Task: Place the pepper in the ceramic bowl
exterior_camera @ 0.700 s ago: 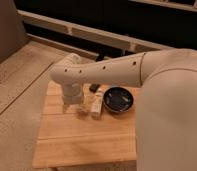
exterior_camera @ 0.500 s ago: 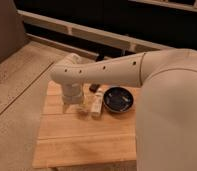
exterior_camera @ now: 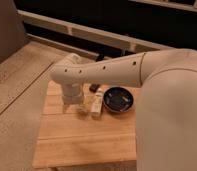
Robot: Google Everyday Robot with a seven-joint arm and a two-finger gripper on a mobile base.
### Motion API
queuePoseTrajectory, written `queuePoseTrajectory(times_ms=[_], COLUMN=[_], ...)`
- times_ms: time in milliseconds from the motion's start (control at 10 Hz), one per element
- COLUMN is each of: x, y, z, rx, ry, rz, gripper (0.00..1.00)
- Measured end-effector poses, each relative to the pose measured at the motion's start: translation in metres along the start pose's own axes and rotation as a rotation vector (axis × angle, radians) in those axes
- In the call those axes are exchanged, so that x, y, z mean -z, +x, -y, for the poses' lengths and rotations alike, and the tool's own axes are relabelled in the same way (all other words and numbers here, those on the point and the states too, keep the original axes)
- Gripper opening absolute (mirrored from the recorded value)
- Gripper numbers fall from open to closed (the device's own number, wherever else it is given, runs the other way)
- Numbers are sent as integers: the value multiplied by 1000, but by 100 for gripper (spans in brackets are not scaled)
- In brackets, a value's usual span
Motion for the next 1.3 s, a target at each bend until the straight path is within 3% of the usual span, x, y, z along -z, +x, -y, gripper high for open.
queuePoseTrajectory(times_ms=[1300], x=[0], y=[-3], z=[2], rx=[-9], ry=[10], rz=[6], gripper=[65])
